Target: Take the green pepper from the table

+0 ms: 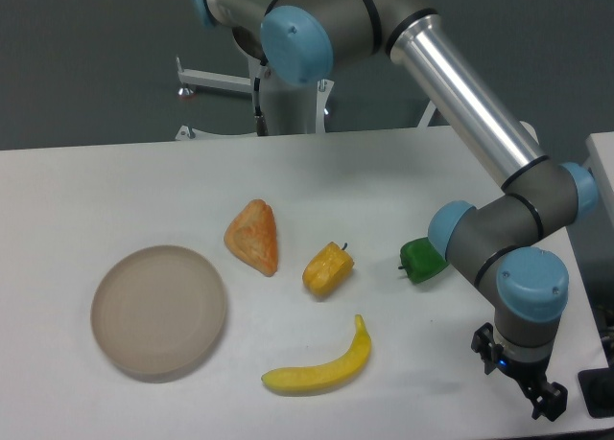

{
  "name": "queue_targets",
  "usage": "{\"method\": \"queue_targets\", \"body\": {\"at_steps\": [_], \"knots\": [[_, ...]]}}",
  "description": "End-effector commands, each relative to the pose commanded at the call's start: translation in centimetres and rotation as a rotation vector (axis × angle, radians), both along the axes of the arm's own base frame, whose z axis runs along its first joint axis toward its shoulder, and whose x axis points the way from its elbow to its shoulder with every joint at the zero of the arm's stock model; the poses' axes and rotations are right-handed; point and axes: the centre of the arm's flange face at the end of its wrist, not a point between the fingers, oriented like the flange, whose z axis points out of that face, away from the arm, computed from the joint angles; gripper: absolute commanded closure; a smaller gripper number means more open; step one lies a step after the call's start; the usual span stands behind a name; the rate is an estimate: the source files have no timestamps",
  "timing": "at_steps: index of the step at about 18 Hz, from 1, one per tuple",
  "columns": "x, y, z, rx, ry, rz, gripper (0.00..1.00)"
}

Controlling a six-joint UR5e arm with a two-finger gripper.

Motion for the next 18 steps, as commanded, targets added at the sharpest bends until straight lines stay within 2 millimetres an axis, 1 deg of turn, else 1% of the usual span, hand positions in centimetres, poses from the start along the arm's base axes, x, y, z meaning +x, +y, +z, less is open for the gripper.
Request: {"method": "queue_targets", "body": {"at_steps": [3, 5, 8, 9, 11, 13, 18], "knots": [[1.1, -0.9, 2.1, -0.040, -0.059, -0.003, 0.00], [2.2, -2.0, 2.9, -0.061, -0.098, -0.013, 0.00], [2.8, -4.9, 3.7, -0.077, -0.146, -0.010, 0.00], [2.3, -6.3, 3.6, -0.077, -0.169, -0.017, 0.00], [2.8, -8.0, 3.5, -0.074, -0.211, -0.052, 0.00], [2.5, -10.6, 3.2, -0.089, -0.238, -0.052, 0.00], [3.3, -14.8, 2.5, -0.116, -0.293, -0.065, 0.00]]}}
